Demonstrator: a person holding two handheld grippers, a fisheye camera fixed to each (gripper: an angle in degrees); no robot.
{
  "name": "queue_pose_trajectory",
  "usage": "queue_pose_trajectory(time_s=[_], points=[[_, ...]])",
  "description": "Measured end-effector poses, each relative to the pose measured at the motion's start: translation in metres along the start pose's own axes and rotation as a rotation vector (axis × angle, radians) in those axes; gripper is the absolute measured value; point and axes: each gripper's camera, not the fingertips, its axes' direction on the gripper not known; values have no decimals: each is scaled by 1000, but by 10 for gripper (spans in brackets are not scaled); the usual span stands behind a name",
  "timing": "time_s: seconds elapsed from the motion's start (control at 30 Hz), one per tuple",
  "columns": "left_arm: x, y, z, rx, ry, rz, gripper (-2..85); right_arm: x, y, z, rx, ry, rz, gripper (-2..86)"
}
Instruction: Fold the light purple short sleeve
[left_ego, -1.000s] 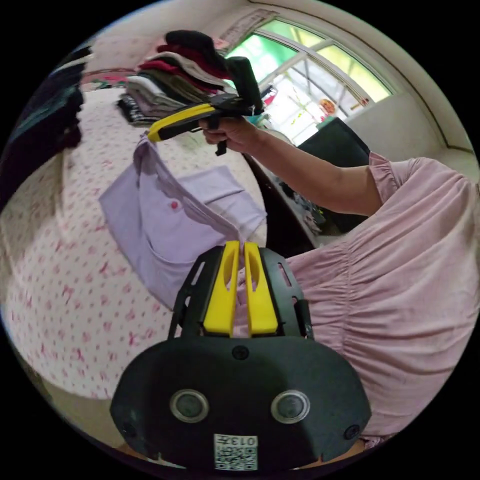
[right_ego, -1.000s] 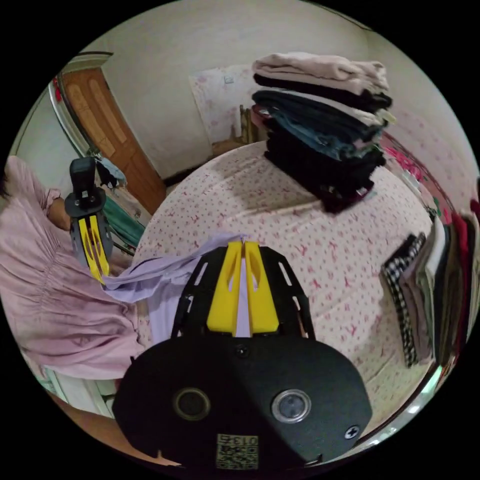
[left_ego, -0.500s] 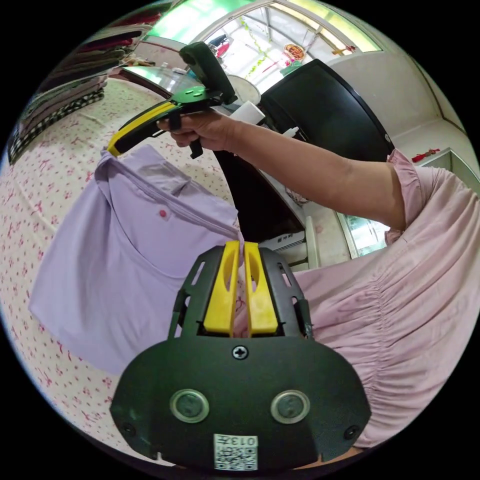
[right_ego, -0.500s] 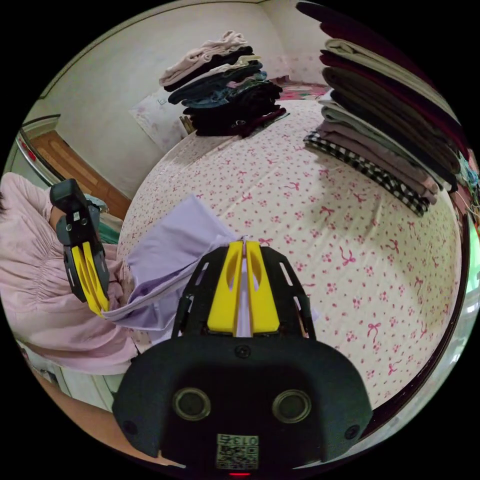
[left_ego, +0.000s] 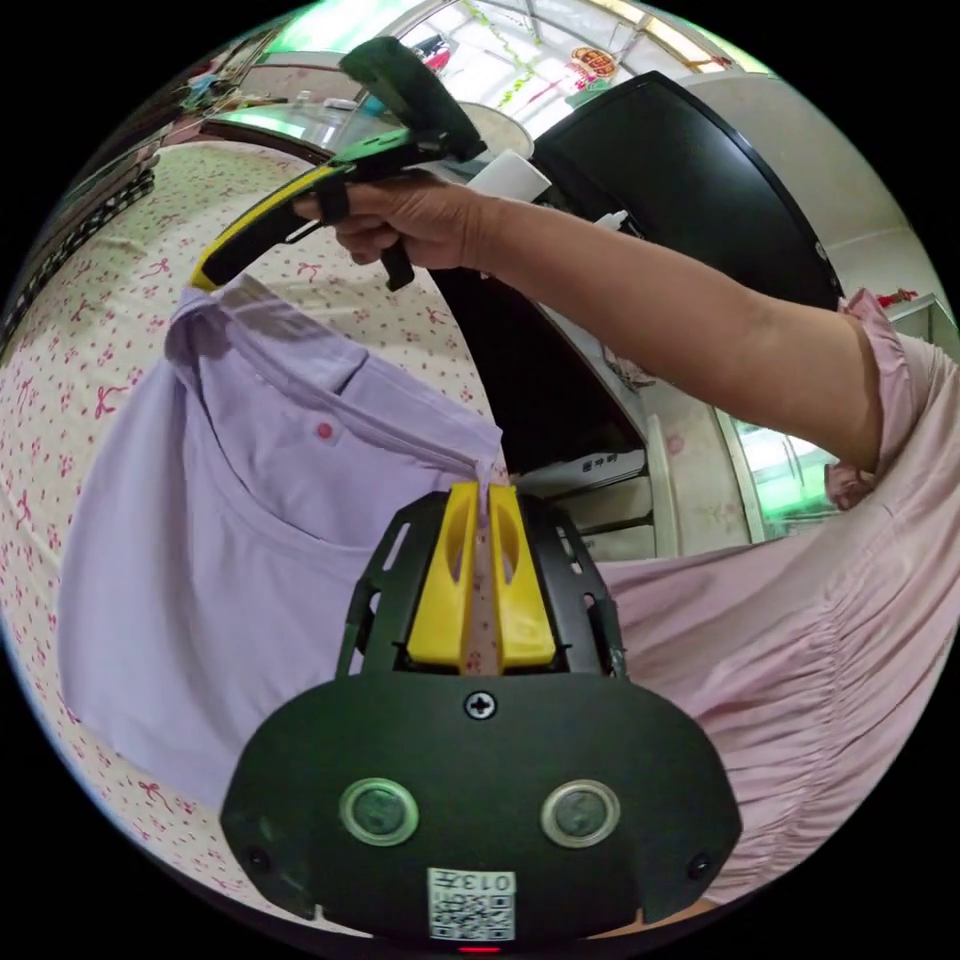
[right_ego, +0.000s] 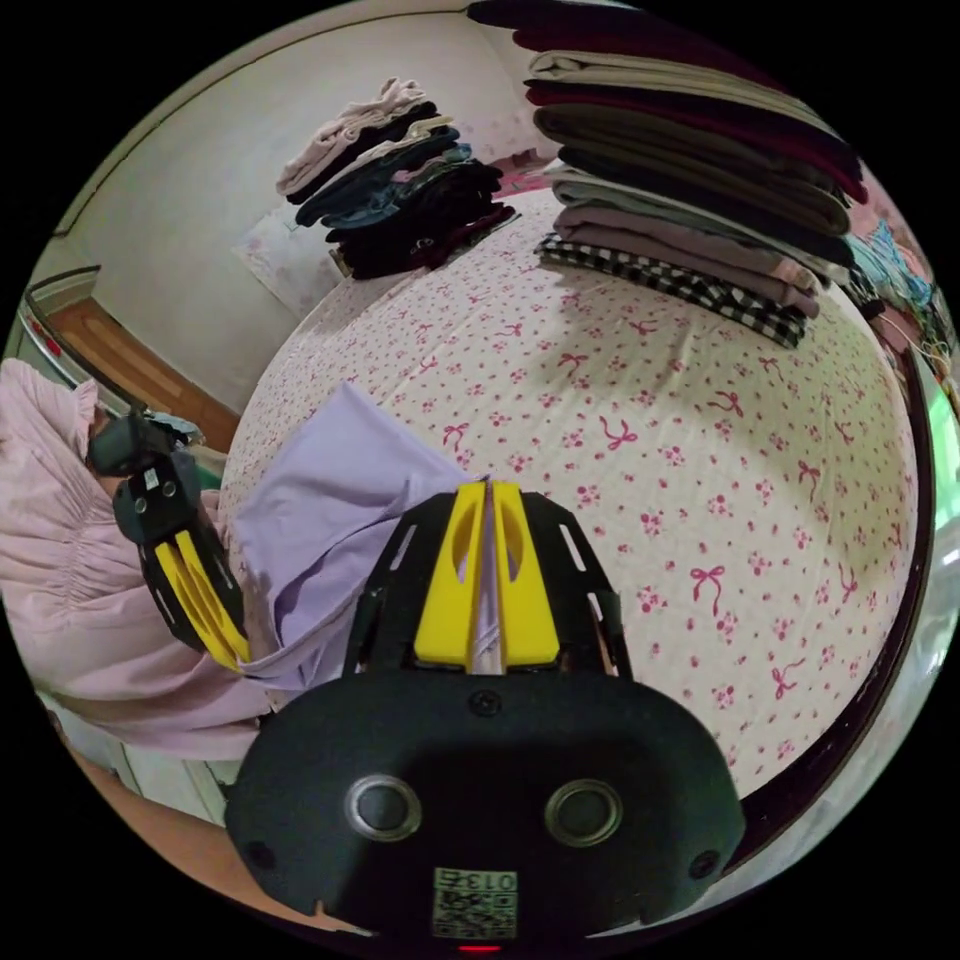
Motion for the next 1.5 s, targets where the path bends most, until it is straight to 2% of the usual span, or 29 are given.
queue_pose_trajectory(time_s=[0.23,0.33,0.43,0.63,0.83,1.03,1.13,1.27,1.4,1.5], points=[[6,-13,46,4,-21,-21,67,14,72,-77,116,123,233,46],[22,-5,31,59,-12,38,93,-8,123,-111,144,144,308,60],[30,22,6,91,-90,49,102,-31,160,-122,143,138,358,77],[2,111,-36,157,-297,-194,99,-96,226,-109,35,115,453,94],[0,156,-33,140,-416,-310,96,-115,231,-94,-29,195,476,80],[4,159,-9,87,-424,-309,95,-133,226,-105,-54,271,455,38],[6,156,0,71,-420,-302,94,-141,235,-124,1,323,485,40],[3,159,4,68,-395,-308,92,-137,245,-120,-52,328,524,61],[2,167,-10,85,-419,-333,92,-138,236,-153,97,341,553,65],[-2,168,-20,114,-438,-344,91,-129,204,-164,127,367,525,59]])
